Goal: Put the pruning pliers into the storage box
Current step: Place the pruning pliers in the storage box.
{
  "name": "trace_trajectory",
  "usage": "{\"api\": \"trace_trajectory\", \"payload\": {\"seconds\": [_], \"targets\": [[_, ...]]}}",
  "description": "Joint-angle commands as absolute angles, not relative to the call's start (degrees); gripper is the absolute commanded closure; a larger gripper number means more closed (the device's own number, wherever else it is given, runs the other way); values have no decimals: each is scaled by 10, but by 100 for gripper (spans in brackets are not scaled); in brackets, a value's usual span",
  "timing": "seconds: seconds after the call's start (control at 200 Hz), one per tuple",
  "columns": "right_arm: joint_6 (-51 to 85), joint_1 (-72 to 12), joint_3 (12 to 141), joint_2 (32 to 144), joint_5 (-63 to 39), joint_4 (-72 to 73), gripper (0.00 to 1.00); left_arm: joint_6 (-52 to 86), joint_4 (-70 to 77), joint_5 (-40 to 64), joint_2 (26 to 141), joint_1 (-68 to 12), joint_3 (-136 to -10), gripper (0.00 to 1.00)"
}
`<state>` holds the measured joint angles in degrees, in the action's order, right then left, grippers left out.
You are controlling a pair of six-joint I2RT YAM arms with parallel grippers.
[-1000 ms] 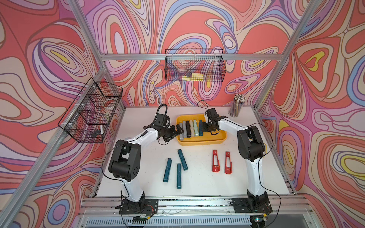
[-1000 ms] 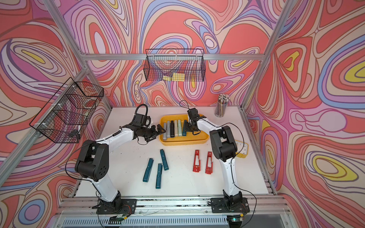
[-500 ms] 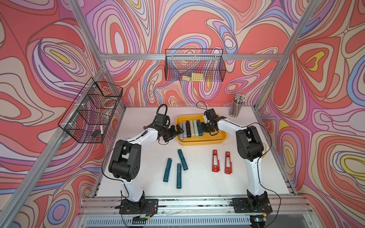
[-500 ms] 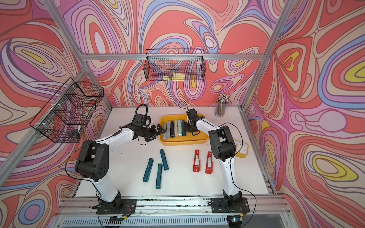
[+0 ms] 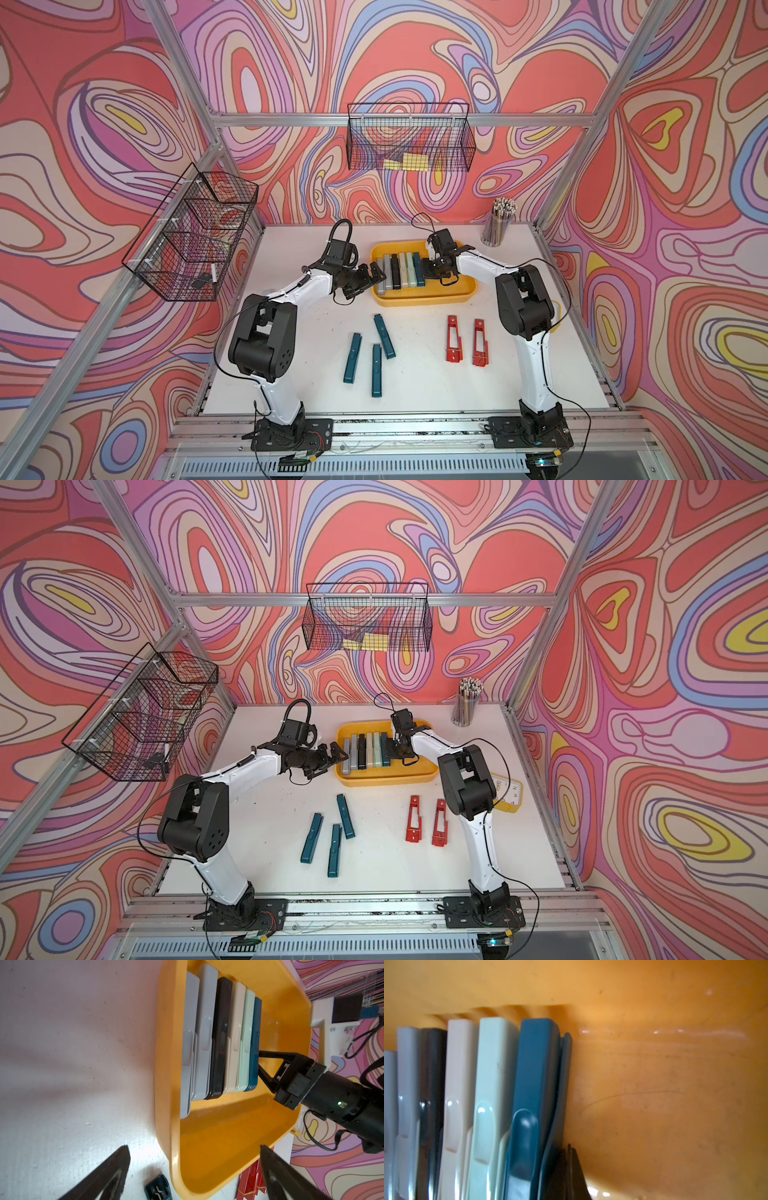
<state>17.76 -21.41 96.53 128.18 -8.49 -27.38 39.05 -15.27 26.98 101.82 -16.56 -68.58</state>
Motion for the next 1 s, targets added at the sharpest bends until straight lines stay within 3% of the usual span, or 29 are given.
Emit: {"api": "trace_trajectory", "payload": {"seconds": [0.0, 0.906, 0.996], "targets": [[188, -225, 982, 1296, -104, -258, 100, 379, -173, 257, 1013, -168, -700, 1], [162, -233, 971, 1246, -14, -303, 100, 274, -284, 133, 1090, -167, -817, 1], [155, -232, 962, 1228, -3, -306, 100, 266, -294, 142, 1111, -166, -843, 14]]}}
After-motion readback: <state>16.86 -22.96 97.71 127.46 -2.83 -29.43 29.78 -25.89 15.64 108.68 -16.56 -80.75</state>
